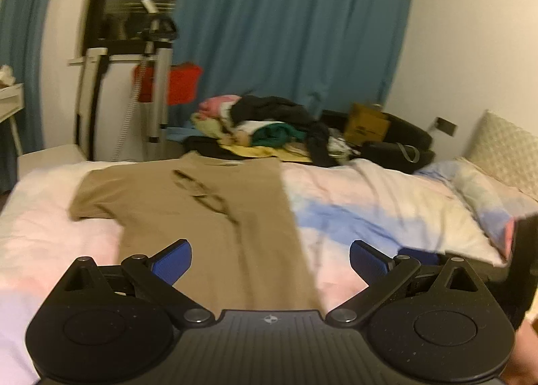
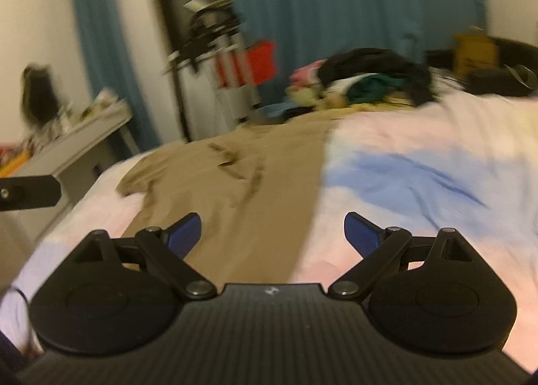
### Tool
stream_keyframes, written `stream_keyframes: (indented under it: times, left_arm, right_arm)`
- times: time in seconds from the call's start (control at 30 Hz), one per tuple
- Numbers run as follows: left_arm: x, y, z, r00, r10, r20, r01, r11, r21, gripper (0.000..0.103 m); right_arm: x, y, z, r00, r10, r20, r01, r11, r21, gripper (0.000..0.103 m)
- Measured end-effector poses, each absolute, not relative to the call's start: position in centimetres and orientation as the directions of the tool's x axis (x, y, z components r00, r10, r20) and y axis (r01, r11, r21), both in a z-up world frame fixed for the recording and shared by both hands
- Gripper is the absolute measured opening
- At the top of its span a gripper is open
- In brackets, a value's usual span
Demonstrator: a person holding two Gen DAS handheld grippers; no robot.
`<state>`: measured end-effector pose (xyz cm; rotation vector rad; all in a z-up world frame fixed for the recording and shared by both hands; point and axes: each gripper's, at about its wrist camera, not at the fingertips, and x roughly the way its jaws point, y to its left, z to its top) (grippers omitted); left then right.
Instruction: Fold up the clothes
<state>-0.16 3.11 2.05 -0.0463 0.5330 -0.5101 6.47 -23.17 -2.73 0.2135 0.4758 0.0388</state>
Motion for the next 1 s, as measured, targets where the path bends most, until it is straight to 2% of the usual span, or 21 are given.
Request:
stream_keyframes:
  times: [0.17, 0.33, 0.57, 0.77, 0.8, 0.83, 0.9, 0.97, 1.0]
  left_arm:
    - [1.5, 8.1, 2.2, 0.789, -0.420, -0.448, 0.374, 0.907, -0.191, 0.101]
    - [3.1, 12.2, 0.4, 0.819, -0.381, -0.429, 0.296, 0.921, -0.253, 0.101]
    - [8.9, 17.4, -4.0, 0.794, -0.291, -0.533, 0.131, 0.939, -0.317, 0.100]
    - [11.9, 19.7, -6.3, 0.785, -0.229, -0.576, 0.037, 0.945, -0.326, 0.099]
    - [12.2, 19.8, -6.6, 0.779, -0.231, -0.583, 0.029, 0.942, -0.334, 0.099]
    - [12.6, 20.0, -7.0, 0.773, -0.233, -0.590, 0.022, 0.939, -0.343, 0.099]
    - [13.0, 20.3, -7.3, 0.771, -0.239, -0.591, 0.011, 0.932, -0.362, 0.098]
    - [13.0, 20.8, -7.3, 0.775, -0.245, -0.583, 0.003, 0.923, -0.384, 0.098]
    - [13.0, 21.0, -7.3, 0.778, -0.245, -0.578, -0.002, 0.920, -0.392, 0.098]
  right_arm:
    - [14.9, -17.8, -2.0, 0.855, 0.182, -0.486, -0.145, 0.983, 0.113, 0.093]
    - [25.2, -11.7, -2.7, 0.803, 0.303, -0.513, -0.254, 0.953, 0.165, 0.093]
    - [37.8, -1.3, -6.3, 0.740, 0.388, -0.550, -0.348, 0.920, 0.182, 0.093]
    - [45.1, 4.9, -8.4, 0.724, 0.368, -0.583, -0.381, 0.918, 0.107, 0.093]
    - [45.7, 5.6, -8.8, 0.724, 0.359, -0.590, -0.384, 0.919, 0.087, 0.090]
    - [46.3, 6.2, -9.2, 0.723, 0.346, -0.598, -0.385, 0.920, 0.067, 0.079]
    - [47.3, 6.8, -10.1, 0.718, 0.286, -0.634, -0.356, 0.934, 0.018, 0.065]
    - [47.2, 5.8, -9.9, 0.726, 0.302, -0.618, -0.329, 0.942, 0.073, 0.047]
    - [47.1, 5.1, -9.7, 0.733, 0.310, -0.606, -0.316, 0.943, 0.101, 0.026]
